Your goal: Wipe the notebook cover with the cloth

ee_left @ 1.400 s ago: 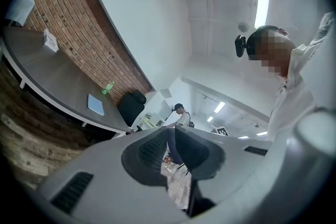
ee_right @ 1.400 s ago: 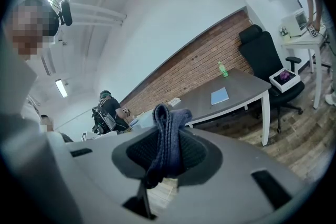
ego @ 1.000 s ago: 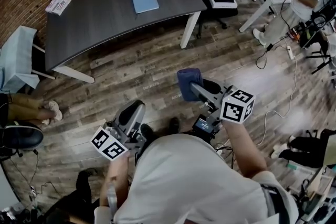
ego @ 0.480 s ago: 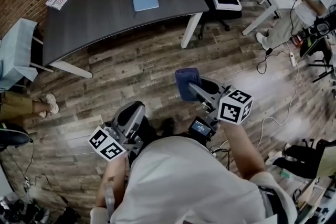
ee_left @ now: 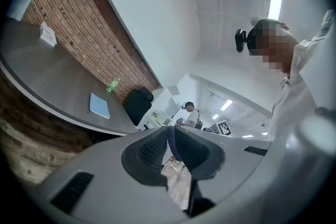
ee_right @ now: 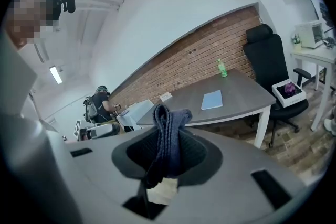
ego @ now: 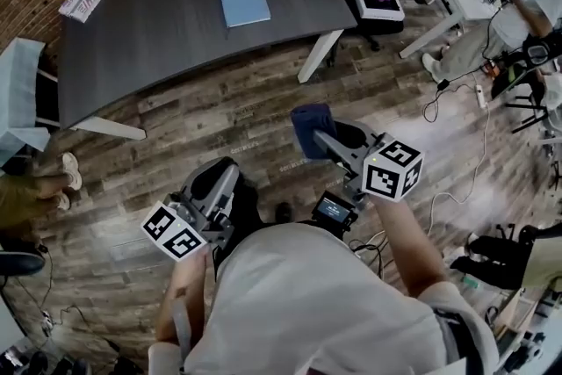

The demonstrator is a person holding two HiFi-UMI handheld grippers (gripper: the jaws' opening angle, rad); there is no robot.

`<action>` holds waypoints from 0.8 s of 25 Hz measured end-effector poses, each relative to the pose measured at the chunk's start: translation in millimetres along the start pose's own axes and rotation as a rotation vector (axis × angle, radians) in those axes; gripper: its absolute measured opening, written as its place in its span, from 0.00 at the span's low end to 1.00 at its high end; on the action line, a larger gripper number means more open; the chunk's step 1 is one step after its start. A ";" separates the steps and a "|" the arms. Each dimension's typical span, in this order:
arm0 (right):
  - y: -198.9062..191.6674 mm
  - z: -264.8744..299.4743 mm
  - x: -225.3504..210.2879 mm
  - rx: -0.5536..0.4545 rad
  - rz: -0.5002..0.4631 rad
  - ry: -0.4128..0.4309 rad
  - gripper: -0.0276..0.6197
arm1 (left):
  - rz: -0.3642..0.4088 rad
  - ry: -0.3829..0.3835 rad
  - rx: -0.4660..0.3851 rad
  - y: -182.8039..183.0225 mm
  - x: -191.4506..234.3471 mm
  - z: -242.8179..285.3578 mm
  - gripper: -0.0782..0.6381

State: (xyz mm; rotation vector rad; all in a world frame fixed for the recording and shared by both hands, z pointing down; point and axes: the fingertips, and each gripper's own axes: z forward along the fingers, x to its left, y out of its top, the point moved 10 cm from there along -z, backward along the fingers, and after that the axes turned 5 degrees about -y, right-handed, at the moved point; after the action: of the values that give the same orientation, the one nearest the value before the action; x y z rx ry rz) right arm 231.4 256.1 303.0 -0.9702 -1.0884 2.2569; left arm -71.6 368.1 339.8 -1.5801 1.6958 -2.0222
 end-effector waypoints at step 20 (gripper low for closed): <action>106.4 161.6 -28.9 0.222 -0.348 -0.202 0.20 | -0.032 0.015 0.060 97.9 161.9 17.0 0.18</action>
State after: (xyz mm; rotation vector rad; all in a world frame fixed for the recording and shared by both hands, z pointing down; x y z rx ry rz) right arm 118.7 96.2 300.2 -0.4331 -0.9732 2.1566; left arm -186.9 219.6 366.7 -1.5876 1.6089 -2.0837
